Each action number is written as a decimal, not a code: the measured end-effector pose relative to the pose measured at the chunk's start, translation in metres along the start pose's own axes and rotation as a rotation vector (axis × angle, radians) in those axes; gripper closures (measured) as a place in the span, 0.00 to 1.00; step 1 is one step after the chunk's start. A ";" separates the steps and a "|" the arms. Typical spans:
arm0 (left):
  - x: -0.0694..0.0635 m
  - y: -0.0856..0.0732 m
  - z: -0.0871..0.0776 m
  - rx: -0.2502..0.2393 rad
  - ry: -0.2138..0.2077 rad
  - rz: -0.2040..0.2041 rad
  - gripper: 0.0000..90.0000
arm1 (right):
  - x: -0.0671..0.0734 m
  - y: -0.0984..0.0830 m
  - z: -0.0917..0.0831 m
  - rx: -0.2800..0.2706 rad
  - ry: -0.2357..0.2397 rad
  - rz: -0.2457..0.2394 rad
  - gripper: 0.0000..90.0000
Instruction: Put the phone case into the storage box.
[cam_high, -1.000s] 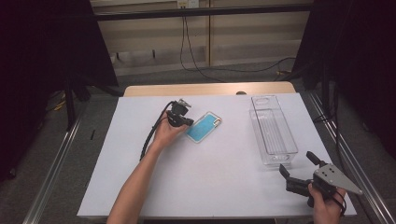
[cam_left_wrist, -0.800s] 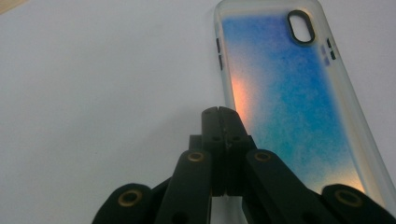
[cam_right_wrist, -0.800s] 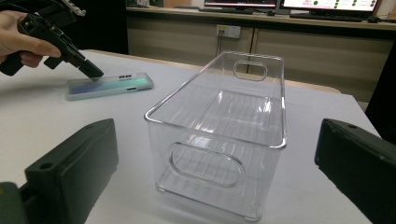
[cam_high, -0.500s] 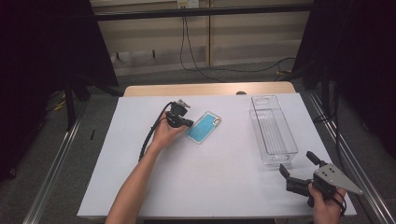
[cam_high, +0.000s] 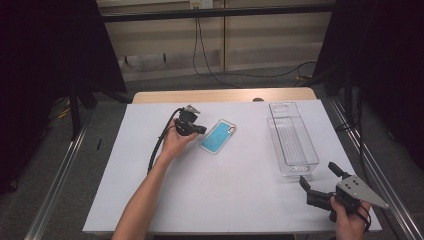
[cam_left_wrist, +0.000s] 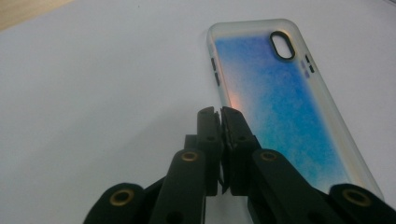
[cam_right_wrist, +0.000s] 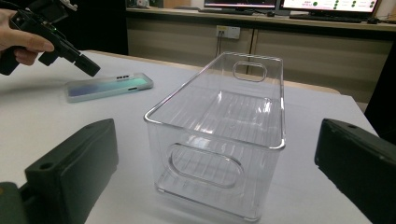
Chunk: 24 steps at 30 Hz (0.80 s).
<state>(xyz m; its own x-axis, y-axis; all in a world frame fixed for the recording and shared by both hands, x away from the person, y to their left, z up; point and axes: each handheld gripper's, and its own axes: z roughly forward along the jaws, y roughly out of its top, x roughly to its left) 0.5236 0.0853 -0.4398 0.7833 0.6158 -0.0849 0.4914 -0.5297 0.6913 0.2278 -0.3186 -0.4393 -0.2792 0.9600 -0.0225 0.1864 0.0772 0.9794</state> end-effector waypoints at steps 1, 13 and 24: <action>-0.001 0.000 -0.001 -0.007 0.010 0.015 0.94 | 0.000 0.000 0.000 0.000 0.000 -0.001 0.00; -0.005 0.000 -0.022 -0.097 0.046 0.038 0.45 | 0.001 0.000 0.000 -0.001 -0.001 -0.004 0.00; -0.020 0.005 -0.028 -0.070 0.060 0.099 0.10 | 0.001 0.001 -0.001 -0.004 0.000 -0.003 0.00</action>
<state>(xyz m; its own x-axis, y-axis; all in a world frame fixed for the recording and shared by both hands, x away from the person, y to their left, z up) 0.4997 0.0864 -0.4143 0.8013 0.5975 0.0282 0.3834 -0.5492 0.7425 0.2272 -0.3179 -0.4386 -0.2795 0.9598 -0.0257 0.1814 0.0791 0.9802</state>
